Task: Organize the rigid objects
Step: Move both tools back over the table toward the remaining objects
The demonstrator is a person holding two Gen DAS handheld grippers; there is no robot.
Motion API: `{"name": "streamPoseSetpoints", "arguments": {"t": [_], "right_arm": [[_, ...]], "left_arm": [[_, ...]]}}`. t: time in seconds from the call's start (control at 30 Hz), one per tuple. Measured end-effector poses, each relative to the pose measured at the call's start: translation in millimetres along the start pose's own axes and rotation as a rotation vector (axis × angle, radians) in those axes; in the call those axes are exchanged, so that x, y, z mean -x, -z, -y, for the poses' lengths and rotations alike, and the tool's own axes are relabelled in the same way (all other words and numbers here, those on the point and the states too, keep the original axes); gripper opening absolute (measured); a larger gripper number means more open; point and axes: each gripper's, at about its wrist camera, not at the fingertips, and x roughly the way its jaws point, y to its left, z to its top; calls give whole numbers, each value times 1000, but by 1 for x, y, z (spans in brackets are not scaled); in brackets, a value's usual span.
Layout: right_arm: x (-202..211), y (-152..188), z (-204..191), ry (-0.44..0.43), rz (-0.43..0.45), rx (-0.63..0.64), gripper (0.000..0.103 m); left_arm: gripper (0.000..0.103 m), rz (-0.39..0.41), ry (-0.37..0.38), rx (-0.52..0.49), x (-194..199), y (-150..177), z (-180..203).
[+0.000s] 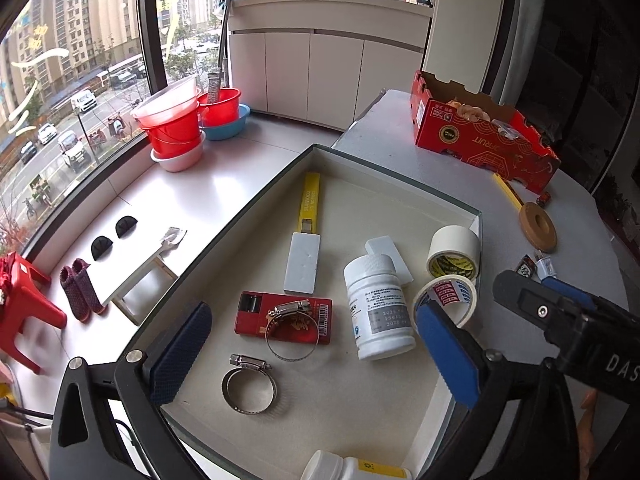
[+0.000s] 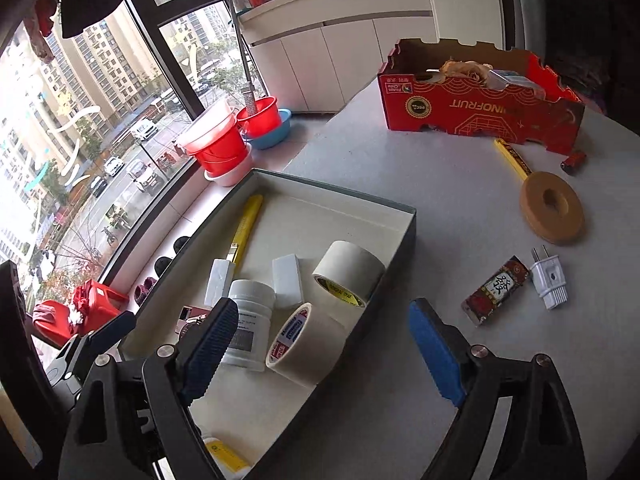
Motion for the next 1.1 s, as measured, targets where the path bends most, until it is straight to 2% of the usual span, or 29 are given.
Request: {"name": "streamPoseSetpoints", "arguments": {"t": [0.03, 0.07, 0.1, 0.23, 0.37, 0.47, 0.6, 0.67, 0.77, 0.87, 1.1], "right_arm": [[4, 6, 12, 7, -2, -29, 89], [7, 12, 24, 18, -6, -64, 102], [11, 18, 37, 32, -4, -95, 103], [30, 38, 77, 52, 2, -186, 103], [47, 56, 111, 104, 23, -259, 103], [53, 69, 137, 162, -21, -278, 103], [60, 84, 166, 268, -92, -244, 103], [65, 92, 181, 331, -114, -229, 103], [69, 103, 207, 380, -146, -254, 103], [69, 104, 214, 449, -167, -211, 103], [63, 92, 213, 404, -159, -124, 103]], "left_arm": [[103, -3, -1, -18, 2, 2, 5], [103, -2, 7, -29, 5, 4, 11], [103, -3, 20, -38, 7, 6, 16], [103, 1, 48, -80, 18, 17, 41], [103, -4, 111, -114, 31, 25, 71], [103, -5, 141, -157, 38, 31, 97], [103, -25, 161, -219, 35, 36, 134], [103, -31, 158, -245, 29, 36, 151], [103, -38, 146, -286, 14, 28, 178], [103, -45, 119, -335, -4, 21, 202], [103, -59, 43, -446, -59, 7, 246]]}}
